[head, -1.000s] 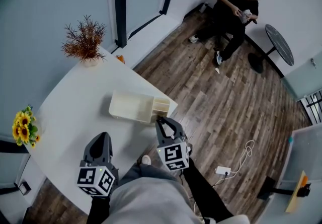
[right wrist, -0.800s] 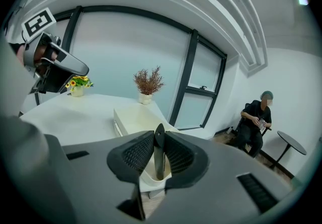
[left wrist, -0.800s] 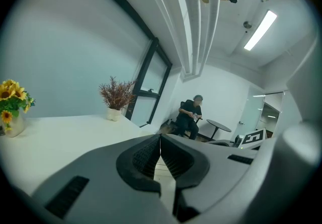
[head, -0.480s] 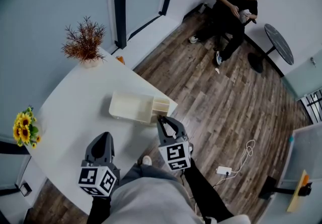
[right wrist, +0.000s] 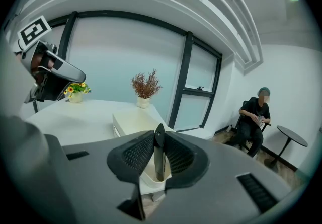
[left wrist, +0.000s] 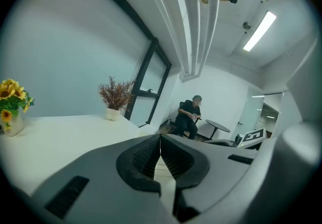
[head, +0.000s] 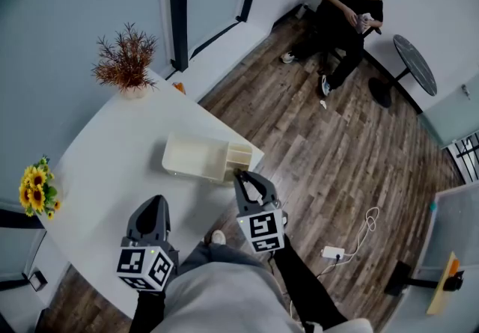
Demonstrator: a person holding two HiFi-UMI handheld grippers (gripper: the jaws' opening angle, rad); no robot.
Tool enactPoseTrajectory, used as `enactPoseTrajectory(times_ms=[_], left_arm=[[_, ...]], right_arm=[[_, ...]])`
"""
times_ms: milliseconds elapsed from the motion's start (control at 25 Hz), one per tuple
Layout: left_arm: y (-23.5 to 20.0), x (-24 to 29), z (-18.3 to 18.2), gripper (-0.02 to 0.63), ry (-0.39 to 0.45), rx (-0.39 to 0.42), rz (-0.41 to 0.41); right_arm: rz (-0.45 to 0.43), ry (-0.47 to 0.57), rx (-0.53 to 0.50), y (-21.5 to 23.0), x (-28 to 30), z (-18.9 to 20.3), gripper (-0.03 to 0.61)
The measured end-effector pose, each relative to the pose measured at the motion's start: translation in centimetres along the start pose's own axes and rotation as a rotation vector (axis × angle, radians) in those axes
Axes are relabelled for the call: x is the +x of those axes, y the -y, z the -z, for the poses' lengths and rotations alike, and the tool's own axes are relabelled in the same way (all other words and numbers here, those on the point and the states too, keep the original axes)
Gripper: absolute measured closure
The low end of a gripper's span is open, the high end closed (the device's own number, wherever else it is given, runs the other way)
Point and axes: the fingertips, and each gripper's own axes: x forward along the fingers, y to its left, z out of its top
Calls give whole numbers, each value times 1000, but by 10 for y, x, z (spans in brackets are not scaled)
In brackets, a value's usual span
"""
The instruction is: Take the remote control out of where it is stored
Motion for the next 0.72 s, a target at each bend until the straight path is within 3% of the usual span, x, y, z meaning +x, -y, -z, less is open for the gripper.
enactPoseTrajectory(times_ms=[720], left_arm=[[1,-1,-1,604,0,-8,7]], right_arm=[[28,35,40,5,-5,-3,509]])
